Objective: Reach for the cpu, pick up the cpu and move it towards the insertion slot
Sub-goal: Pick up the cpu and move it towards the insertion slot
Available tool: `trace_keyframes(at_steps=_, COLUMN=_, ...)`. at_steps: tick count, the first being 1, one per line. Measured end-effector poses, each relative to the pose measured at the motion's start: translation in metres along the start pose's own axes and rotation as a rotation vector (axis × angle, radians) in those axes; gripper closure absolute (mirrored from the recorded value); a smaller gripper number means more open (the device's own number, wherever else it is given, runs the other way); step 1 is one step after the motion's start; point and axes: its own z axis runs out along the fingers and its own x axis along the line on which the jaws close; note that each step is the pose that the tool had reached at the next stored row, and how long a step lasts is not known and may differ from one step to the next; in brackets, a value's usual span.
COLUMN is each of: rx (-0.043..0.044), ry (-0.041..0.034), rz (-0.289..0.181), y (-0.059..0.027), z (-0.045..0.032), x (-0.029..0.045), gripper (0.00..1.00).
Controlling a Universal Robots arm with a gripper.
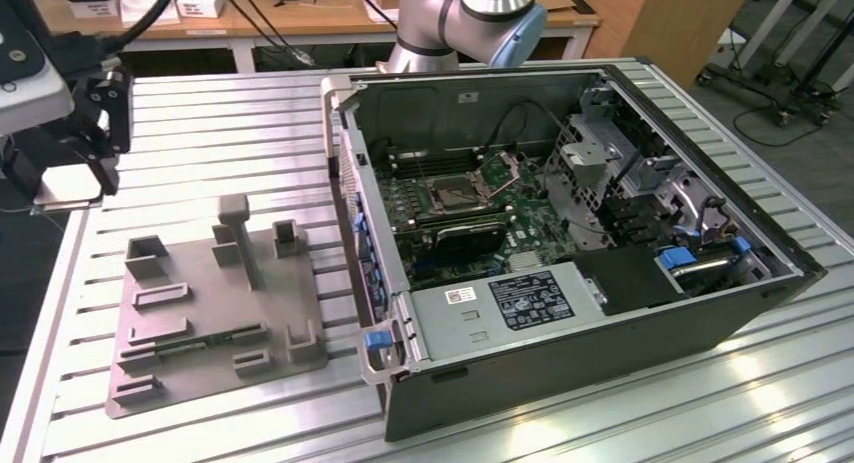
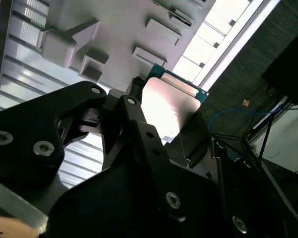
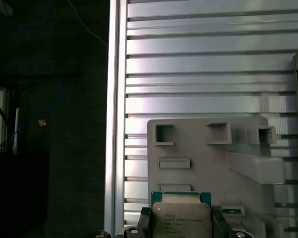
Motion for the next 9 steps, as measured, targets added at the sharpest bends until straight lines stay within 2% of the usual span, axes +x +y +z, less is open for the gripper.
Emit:
trace_keyframes(at_steps=7, rx=0.0000, ry=0.0005, rz=0.000, y=0.0007, z=-0.0129, x=0.0000, gripper=0.45)
trace_keyframes(at_steps=9, rx=-0.0001, ry=0.0004, rz=0.000, y=0.0007, z=-0.0142, x=0.0000, gripper=0.45)
